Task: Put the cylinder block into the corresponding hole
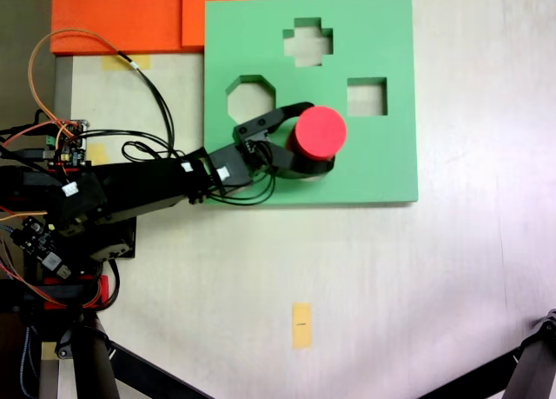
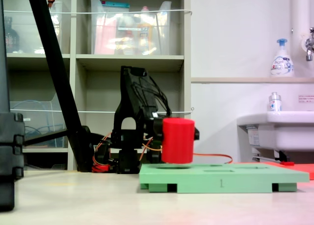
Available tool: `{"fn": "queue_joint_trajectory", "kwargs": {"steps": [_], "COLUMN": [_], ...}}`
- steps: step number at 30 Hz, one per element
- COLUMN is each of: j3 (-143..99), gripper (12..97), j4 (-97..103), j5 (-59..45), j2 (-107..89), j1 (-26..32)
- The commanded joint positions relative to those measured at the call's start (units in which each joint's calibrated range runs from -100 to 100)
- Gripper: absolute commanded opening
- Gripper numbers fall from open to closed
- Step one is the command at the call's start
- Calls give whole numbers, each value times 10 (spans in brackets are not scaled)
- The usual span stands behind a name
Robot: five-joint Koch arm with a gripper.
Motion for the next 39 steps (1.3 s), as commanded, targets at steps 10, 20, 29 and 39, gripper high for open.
{"fn": "queue_joint_trajectory", "kwargs": {"steps": [10, 20, 29, 39], "j3": [-8, -42, 6, 32], "gripper": [307, 307, 309, 322], "j4": [25, 63, 94, 96], "j5": [-12, -20, -20, -20], "j2": [6, 12, 132, 165], "j1": [0, -22, -15, -10]}}
